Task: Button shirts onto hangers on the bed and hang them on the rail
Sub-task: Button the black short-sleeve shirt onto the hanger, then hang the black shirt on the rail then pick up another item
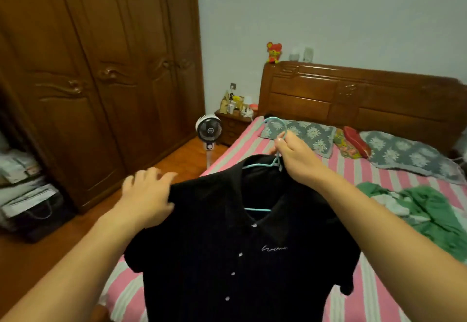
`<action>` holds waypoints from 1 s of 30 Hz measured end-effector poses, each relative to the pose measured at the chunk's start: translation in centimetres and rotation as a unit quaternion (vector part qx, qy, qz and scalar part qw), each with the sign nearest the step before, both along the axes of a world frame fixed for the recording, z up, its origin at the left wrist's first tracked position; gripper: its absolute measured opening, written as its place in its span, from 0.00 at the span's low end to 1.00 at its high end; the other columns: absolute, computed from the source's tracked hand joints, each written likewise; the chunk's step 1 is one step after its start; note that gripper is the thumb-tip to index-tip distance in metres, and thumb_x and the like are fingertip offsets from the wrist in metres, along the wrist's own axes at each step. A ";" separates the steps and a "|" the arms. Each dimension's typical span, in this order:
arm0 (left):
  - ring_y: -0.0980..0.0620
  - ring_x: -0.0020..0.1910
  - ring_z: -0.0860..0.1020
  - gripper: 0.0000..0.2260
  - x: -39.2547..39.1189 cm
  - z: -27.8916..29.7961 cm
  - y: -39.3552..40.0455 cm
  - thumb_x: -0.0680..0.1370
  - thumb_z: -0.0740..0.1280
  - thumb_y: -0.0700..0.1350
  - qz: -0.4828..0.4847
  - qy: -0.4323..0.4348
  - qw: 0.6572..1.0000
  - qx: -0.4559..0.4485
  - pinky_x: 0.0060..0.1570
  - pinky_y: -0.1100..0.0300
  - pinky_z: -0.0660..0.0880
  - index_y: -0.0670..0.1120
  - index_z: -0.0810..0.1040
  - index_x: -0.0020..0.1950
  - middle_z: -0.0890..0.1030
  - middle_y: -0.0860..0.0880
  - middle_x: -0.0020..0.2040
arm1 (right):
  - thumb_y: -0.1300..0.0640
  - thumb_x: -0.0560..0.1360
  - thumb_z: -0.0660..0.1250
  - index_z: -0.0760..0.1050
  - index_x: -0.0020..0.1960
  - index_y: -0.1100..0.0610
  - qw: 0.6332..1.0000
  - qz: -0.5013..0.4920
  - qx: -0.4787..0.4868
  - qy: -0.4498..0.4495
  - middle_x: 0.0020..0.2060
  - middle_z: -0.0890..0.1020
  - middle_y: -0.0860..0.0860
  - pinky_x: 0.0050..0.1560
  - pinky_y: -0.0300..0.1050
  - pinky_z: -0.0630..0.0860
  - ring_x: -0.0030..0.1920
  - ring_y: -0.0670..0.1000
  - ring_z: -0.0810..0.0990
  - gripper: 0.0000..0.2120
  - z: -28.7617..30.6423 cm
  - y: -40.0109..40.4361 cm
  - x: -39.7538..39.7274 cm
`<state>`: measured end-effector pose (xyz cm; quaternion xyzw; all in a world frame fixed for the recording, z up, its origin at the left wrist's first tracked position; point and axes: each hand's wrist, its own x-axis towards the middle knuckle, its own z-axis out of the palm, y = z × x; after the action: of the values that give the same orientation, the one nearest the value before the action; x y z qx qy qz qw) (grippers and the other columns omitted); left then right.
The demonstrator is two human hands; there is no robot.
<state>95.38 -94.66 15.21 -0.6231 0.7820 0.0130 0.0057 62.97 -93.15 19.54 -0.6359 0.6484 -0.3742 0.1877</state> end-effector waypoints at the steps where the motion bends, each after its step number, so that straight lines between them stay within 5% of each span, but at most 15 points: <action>1: 0.46 0.74 0.65 0.31 -1.2 1.8 1.2 0.79 0.67 0.59 -0.039 0.112 0.993 -0.005 0.73 0.48 0.65 0.57 0.60 0.79 0.67 0.50 0.75 | 0.54 0.86 0.52 0.72 0.52 0.62 0.999 0.035 -0.013 -0.013 0.46 0.79 0.52 0.48 0.37 0.69 0.50 0.47 0.77 0.15 0.9 -0.4 2.1; 3: 0.54 0.71 0.69 0.31 -3.1 4.5 3.3 0.80 0.67 0.60 -0.099 0.279 0.954 -0.043 0.71 0.54 0.68 0.58 0.60 0.80 0.71 0.55 0.73 | 0.54 0.86 0.54 0.73 0.50 0.58 0.993 0.113 -0.032 -0.028 0.44 0.81 0.48 0.51 0.40 0.72 0.47 0.42 0.79 0.12 2.8 -1.0 6.6; 5: 0.55 0.64 0.76 0.24 -2.9 6.3 3.6 0.82 0.64 0.57 -0.130 0.249 0.946 -0.162 0.63 0.53 0.76 0.60 0.64 0.77 0.77 0.56 0.66 | 0.52 0.85 0.57 0.73 0.48 0.53 0.983 0.170 -0.070 -0.021 0.42 0.82 0.46 0.50 0.47 0.73 0.46 0.45 0.80 0.10 5.0 -1.7 10.6; 7: 0.52 0.56 0.80 0.16 -0.1 7.1 2.8 0.83 0.64 0.52 -0.118 0.235 0.934 -0.240 0.55 0.48 0.79 0.59 0.71 0.71 0.81 0.54 0.57 | 0.49 0.82 0.63 0.74 0.53 0.51 0.972 0.211 -0.108 -0.013 0.45 0.82 0.44 0.48 0.43 0.74 0.46 0.43 0.80 0.06 6.5 -2.4 13.4; 11: 0.45 0.51 0.81 0.10 8.4 8.1 1.1 0.84 0.61 0.49 -0.044 0.224 0.924 -0.305 0.49 0.46 0.78 0.55 0.77 0.64 0.81 0.52 0.49 | 0.45 0.78 0.70 0.70 0.70 0.48 0.959 0.234 -0.133 0.086 0.59 0.79 0.43 0.57 0.39 0.74 0.57 0.43 0.78 0.23 4.4 -4.6 16.0; 16: 0.39 0.38 0.78 0.09 19.1 8.1 1.3 0.84 0.55 0.53 -0.049 0.120 0.933 -0.335 0.36 0.42 0.77 0.53 0.71 0.58 0.73 0.51 0.43 | 0.60 0.80 0.68 0.83 0.56 0.57 0.945 0.215 -0.222 0.108 0.48 0.84 0.47 0.48 0.33 0.70 0.52 0.51 0.83 0.07 0.2 -8.9 20.7; 20: 0.41 0.35 0.78 0.11 26.5 9.4 0.7 0.82 0.58 0.58 -0.034 0.052 0.932 -0.357 0.31 0.47 0.77 0.51 0.72 0.55 0.72 0.51 0.45 | 0.60 0.79 0.70 0.81 0.50 0.59 0.931 0.238 -0.265 0.075 0.43 0.82 0.43 0.45 0.36 0.74 0.45 0.44 0.81 0.03 0.2 -10.6 27.3; 24: 0.45 0.33 0.76 0.14 32.6 10.4 0.8 0.84 0.54 0.58 -0.047 -0.005 0.937 -0.345 0.30 0.49 0.77 0.50 0.72 0.52 0.71 0.50 0.50 | 0.58 0.80 0.67 0.79 0.46 0.55 0.931 0.333 -0.149 -0.029 0.40 0.82 0.44 0.42 0.33 0.74 0.43 0.42 0.80 0.05 0.7 -11.6 33.2; 27: 0.46 0.34 0.77 0.06 36.4 10.3 1.7 0.82 0.60 0.52 -0.094 -0.076 0.951 -0.284 0.28 0.52 0.76 0.51 0.71 0.51 0.72 0.47 0.61 | 0.54 0.82 0.64 0.77 0.44 0.52 0.933 0.334 -0.132 -0.021 0.39 0.80 0.49 0.41 0.40 0.71 0.41 0.45 0.78 0.08 1.3 -14.7 36.4; 30: 0.46 0.42 0.81 0.06 39.1 9.9 2.4 0.81 0.63 0.51 -0.093 -0.053 0.955 -0.278 0.32 0.52 0.78 0.49 0.74 0.49 0.71 0.45 0.69 | 0.53 0.84 0.62 0.78 0.44 0.51 0.943 0.320 -0.087 0.006 0.42 0.82 0.49 0.47 0.49 0.71 0.46 0.50 0.80 0.11 1.1 -19.2 39.6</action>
<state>134.45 -92.22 25.09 -0.5244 0.8077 -0.2385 -0.1251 102.58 -112.30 20.60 -0.8259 0.3769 -0.3458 0.2371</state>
